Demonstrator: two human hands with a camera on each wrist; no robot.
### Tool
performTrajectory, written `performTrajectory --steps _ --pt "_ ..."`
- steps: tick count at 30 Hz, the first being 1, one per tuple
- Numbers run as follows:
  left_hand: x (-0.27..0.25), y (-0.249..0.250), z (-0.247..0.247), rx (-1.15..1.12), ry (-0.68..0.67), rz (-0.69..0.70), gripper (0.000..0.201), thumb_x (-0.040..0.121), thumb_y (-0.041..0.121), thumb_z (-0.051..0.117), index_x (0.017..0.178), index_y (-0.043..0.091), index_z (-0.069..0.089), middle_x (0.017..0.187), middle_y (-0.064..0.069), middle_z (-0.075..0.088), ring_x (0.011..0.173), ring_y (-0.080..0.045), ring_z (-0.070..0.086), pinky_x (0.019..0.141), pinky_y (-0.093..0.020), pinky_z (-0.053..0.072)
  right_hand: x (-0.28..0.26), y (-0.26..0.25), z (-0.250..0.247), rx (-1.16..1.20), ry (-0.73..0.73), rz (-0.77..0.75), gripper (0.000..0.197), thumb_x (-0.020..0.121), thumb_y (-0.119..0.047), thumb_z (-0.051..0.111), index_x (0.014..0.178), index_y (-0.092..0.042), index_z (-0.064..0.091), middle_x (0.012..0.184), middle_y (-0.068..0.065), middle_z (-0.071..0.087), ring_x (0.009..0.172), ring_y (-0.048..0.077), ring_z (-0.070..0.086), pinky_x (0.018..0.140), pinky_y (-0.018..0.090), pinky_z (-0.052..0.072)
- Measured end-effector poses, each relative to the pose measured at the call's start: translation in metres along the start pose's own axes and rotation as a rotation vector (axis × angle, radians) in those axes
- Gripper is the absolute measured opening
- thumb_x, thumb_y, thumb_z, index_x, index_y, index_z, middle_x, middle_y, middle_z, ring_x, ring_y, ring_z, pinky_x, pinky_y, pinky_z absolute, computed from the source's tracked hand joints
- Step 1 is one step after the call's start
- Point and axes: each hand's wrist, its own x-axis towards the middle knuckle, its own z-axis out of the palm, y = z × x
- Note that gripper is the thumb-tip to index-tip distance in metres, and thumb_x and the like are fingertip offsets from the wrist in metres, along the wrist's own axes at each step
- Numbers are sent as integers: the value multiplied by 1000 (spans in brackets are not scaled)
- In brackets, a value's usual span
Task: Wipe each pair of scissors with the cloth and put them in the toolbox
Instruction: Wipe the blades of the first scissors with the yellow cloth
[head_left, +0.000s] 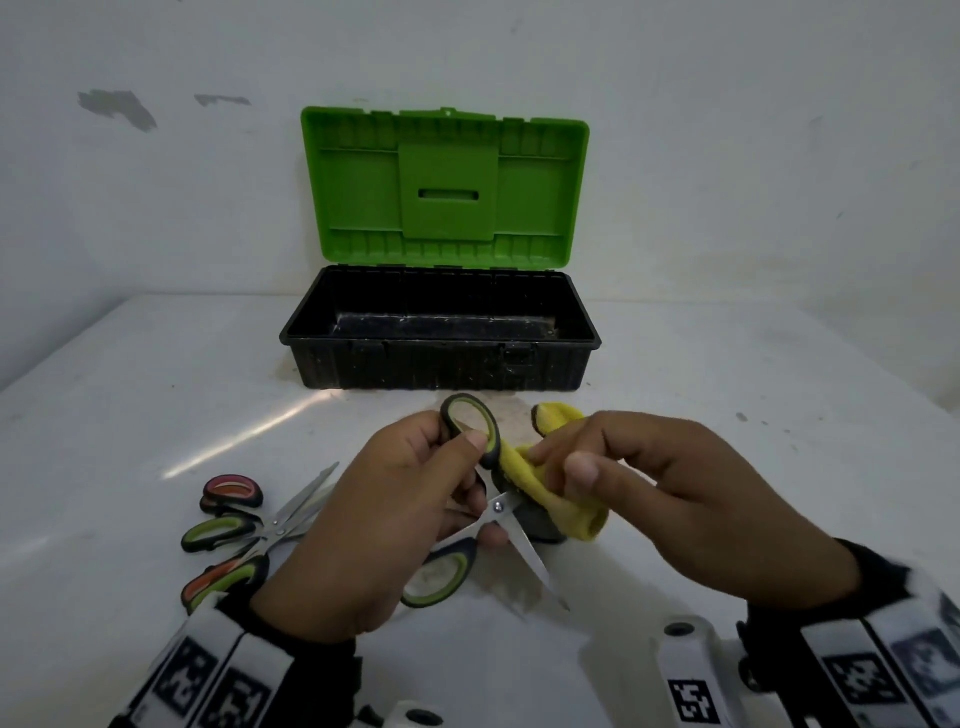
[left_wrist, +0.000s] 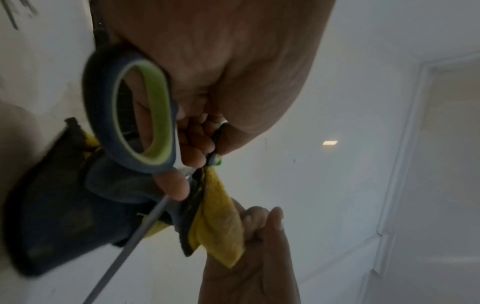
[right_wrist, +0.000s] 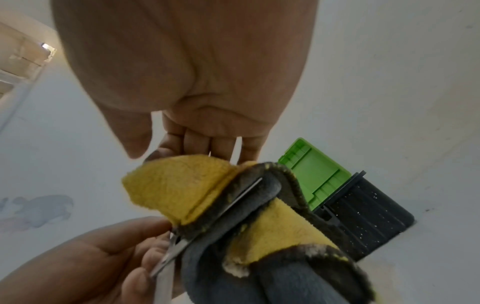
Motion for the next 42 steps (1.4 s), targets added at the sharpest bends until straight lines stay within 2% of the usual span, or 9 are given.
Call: performTrajectory --steps 3,5,9,14,17,22,26,31,42 --pt "1 1 2 32 -14 23 21 99 21 55 92 8 69 61 -5 60 62 -21 62 74 -53 61 2 4 2 -120 46 9 5 86 -32 68 89 -28 66 90 -10 69 86 12 66 71 24 53" --pt "1 3 1 27 -48 39 19 99 20 54 93 10 68 63 -7 61 64 -26 66 68 -43 61 4 8 2 -231 61 15 23 79 -31 77 98 -32 63 98 -16 65 94 8 61 74 19 50" --pt "0 6 -1 54 -130 111 14 99 20 52 95 15 65 68 -8 66 68 -34 72 68 -38 58 8 15 3 -426 -74 101 41 72 -61 72 107 -41 62 105 -25 60 101 -3 54 83 22 48" --pt "-2 4 -4 151 -158 208 17 99 24 50 94 24 66 76 -11 65 78 -39 68 72 -44 62 9 11 2 -201 -105 214 19 75 -43 80 89 -33 72 83 -15 69 78 6 66 65 29 56" --pt "-3 -3 -4 216 -123 272 17 99 28 50 96 28 66 78 -8 64 80 -28 66 71 -47 62 10 11 1 -119 -78 255 16 74 -37 82 86 -31 73 79 -12 70 71 7 68 57 26 58" --pt "-7 -6 -3 245 -105 318 15 99 25 49 94 19 62 65 10 60 59 -6 61 59 -31 59 9 5 2 -90 -202 247 24 78 -47 74 92 -27 74 83 -10 70 75 7 66 64 27 57" --pt "-6 -6 -3 279 -106 357 14 99 23 48 92 19 60 63 15 59 60 -9 63 61 -28 57 11 5 -2 -19 -238 292 22 89 -39 64 96 -21 74 81 -2 71 70 15 67 64 32 59" --pt "-4 -5 0 297 -105 400 14 99 22 48 90 20 58 63 16 60 59 -7 62 57 -24 54 14 6 8 -105 -202 221 6 87 -28 73 86 -23 74 76 -9 69 67 5 64 62 21 53" --pt "-5 -10 -5 152 -100 277 17 98 22 50 85 16 60 60 -3 44 55 -24 49 54 -39 56 12 7 -3 -153 -213 218 11 86 -36 71 87 -26 77 77 -10 71 67 6 64 59 16 49"
